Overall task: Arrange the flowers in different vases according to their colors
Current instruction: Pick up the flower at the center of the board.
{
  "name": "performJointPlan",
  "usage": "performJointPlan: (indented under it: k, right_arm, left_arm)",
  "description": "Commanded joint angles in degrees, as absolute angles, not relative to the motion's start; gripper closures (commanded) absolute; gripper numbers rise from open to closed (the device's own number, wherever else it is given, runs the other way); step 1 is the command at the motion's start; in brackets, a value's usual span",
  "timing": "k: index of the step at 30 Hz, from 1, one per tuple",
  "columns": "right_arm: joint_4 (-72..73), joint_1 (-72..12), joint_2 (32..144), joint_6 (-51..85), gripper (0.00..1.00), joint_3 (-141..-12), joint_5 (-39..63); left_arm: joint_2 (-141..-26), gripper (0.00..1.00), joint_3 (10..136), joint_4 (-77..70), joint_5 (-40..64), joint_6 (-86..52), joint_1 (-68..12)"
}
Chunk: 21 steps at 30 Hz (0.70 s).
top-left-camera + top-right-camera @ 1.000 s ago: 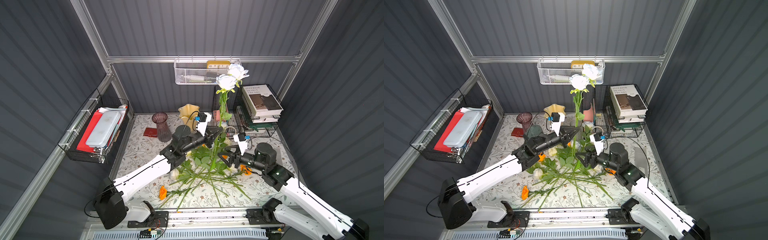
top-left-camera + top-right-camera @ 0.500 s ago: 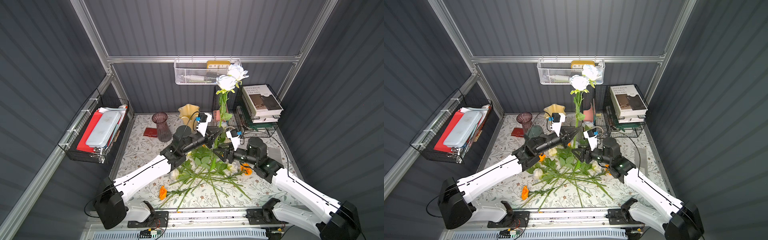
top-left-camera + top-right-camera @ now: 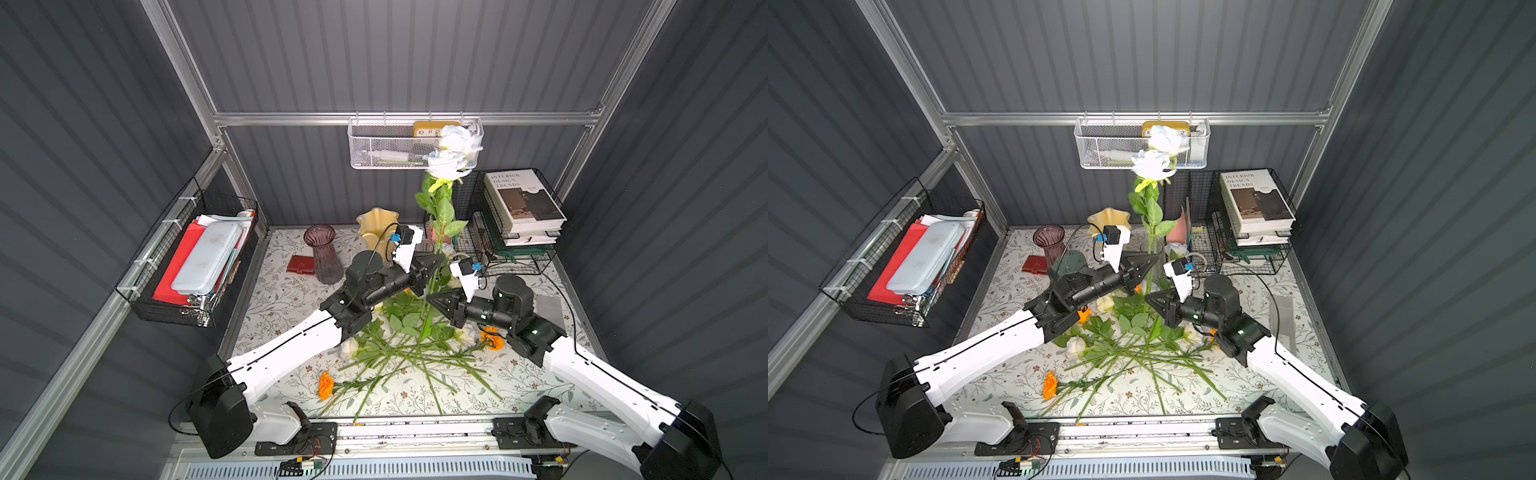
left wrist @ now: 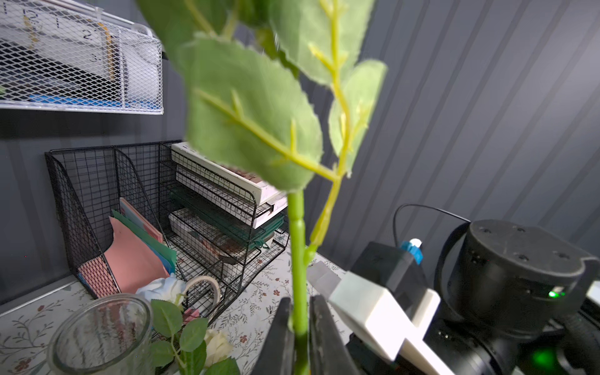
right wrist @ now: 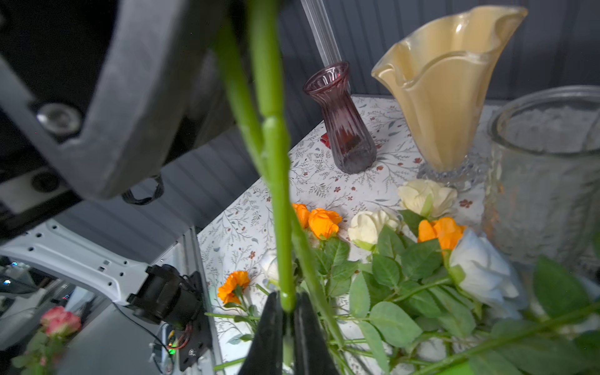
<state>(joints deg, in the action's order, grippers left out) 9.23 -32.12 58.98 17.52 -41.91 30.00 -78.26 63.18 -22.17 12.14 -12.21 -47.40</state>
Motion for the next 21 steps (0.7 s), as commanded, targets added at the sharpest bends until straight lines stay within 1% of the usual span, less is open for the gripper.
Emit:
performJointPlan:
  k: [1, 3, 4, 6, 8, 11, 15, 18, 21]
  right_arm:
    - [8.24, -31.72, 57.21, 17.84, 1.0, -42.54, 27.29]
    - [7.59, -31.56, 56.33, 17.75, 1.0, -42.12, 26.13]
    - [7.28, -31.59, 56.01, 17.67, 1.0, -42.02, 25.64]
    - [6.96, -31.55, 55.44, 17.58, 1.0, -41.96, 25.17]
    - [6.77, -31.55, 55.11, 17.49, 1.0, -41.84, 24.79]
    - [5.98, -31.53, 55.11, 17.14, 1.0, -42.18, 24.36]
    - [5.02, -31.46, 54.63, 16.62, 1.0, -42.17, 23.73]
    - [4.32, -31.41, 54.04, 16.45, 1.0, -41.96, 22.93]
    - [2.55, -31.21, 52.93, 15.26, 1.0, -42.09, 21.07]
  left_arm:
    - [-76.49, 0.72, 64.03, -20.77, 12.78, -11.43, -47.71]
    - [-76.07, 0.66, 63.96, -20.52, 12.39, -11.34, -47.8]
    - [-75.95, 0.65, 63.83, -20.4, 12.26, -11.36, -47.69]
    - [-75.72, 0.64, 63.81, -20.3, 12.14, -11.42, -47.67]
    - [-75.52, 0.65, 63.72, -20.39, 11.82, -11.43, -47.71]
    - [-75.06, 0.73, 63.37, -20.74, 11.04, -11.38, -47.68]
    - [-74.12, 0.89, 62.72, -21.3, 9.67, -11.08, -47.71]
    - [-73.35, 0.96, 62.32, -21.29, 7.91, -10.9, -47.73]
    - [-72.2, 1.0, 62.4, -20.63, 5.66, -10.55, -47.75]
